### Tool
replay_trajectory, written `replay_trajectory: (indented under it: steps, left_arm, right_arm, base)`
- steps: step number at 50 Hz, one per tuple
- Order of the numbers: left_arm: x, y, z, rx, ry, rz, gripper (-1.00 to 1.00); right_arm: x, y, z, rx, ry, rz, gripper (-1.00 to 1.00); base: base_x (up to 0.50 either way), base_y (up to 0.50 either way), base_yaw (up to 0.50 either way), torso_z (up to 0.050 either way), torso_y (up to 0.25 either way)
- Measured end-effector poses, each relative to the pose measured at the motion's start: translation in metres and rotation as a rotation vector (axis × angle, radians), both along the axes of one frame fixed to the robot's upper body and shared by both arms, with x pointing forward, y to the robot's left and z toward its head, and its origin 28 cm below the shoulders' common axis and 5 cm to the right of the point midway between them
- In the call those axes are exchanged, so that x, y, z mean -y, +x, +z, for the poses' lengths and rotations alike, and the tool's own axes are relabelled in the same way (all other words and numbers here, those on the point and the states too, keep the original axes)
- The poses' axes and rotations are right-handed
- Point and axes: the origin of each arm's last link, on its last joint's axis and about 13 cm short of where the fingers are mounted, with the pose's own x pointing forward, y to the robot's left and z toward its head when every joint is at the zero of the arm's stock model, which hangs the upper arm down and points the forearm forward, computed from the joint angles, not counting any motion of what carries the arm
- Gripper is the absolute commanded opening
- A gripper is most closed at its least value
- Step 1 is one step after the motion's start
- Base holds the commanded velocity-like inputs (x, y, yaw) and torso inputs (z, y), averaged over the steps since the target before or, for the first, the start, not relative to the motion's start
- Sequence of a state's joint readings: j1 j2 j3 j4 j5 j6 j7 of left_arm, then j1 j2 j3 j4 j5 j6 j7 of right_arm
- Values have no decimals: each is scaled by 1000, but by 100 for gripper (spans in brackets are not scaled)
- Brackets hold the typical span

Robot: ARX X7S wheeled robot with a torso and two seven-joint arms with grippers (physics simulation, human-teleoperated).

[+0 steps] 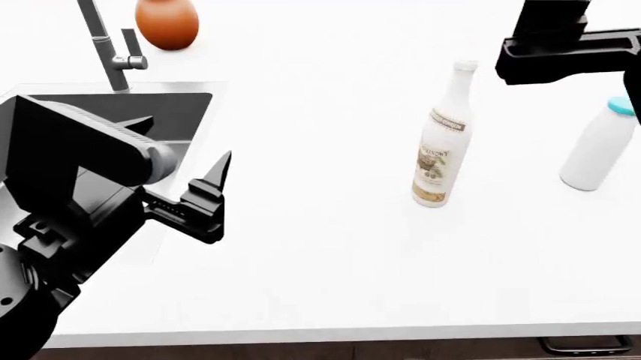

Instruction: Move the drinks to the dining counter.

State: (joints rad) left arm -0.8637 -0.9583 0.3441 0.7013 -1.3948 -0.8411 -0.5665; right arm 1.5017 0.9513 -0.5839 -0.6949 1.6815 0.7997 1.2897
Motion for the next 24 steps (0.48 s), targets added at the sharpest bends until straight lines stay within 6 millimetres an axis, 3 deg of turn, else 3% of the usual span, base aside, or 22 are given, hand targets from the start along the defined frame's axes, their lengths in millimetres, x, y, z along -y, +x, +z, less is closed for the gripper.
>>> replay_trajectory:
  steps: [11,24]
  left_arm:
    - [1,-1,1,1,2,-2,100]
    - [3,-2,6,12,9,-10,100]
  right_arm:
    - [-4,-23,17,114,5,17,100]
    - [-12,-63,39,271,-8,63,100]
  base:
    - [0,0,0,0,0]
    - [0,0,0,0,0]
